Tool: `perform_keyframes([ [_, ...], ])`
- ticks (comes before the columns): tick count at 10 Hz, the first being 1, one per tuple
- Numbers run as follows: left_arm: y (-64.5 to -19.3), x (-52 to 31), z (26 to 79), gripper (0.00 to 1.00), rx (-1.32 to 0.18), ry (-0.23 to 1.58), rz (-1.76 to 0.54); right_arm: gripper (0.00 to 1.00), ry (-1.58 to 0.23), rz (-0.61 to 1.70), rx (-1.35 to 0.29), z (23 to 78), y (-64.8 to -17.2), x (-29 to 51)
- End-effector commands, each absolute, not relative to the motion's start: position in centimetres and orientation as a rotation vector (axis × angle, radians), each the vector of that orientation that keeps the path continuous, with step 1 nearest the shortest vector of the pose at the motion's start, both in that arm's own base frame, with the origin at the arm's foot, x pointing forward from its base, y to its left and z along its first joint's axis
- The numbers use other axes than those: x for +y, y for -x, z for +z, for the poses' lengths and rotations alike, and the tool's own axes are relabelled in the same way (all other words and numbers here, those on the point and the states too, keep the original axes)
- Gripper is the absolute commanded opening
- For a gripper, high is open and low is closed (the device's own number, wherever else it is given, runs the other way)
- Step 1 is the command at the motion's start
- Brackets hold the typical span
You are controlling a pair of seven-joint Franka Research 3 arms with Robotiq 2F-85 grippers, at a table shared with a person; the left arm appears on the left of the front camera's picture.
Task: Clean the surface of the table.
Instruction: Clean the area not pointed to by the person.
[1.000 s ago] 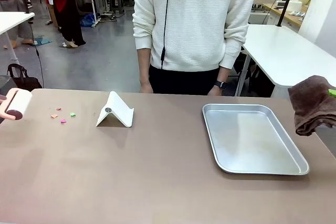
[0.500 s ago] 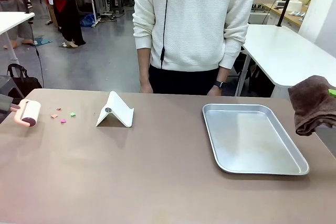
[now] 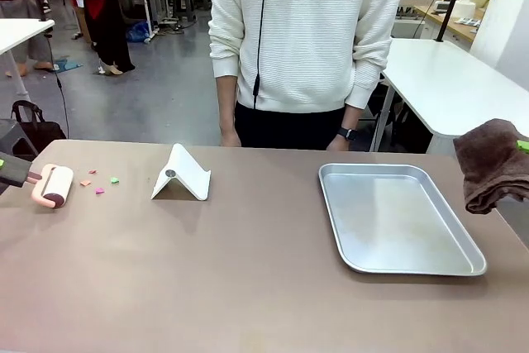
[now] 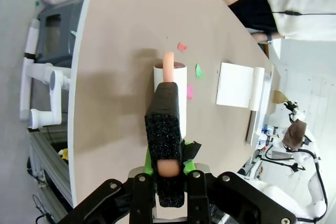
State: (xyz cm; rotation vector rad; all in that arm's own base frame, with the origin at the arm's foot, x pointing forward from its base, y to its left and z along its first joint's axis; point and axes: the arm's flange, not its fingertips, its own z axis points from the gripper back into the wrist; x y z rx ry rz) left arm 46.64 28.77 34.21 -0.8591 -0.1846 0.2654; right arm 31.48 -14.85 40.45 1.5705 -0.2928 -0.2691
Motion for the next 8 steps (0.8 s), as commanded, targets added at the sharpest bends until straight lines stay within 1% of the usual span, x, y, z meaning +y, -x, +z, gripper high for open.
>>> perform_keyframes([
  [1, -46.2, 26.9, 32.9, 0.22, -0.207, 0.799, 0.293, 0.07, -1.571, -0.257, -0.294, 40.8, -31.4, -14.8],
  [4, -46.5, 24.6, 32.0, 0.22, -0.169, 0.808, 0.283, 0.07, -1.571, -0.257, -0.294, 40.8, -31.4, -14.8],
  [6, -47.2, 22.7, 31.7, 0.22, -0.141, 0.840, 0.315, 0.07, -1.571, -0.257, -0.294, 40.8, -31.4, -14.8],
  [8, -48.2, 20.6, 31.4, 0.22, -0.114, 0.835, 0.286, 0.07, -1.571, -0.257, -0.294, 40.8, -31.4, -14.8],
])
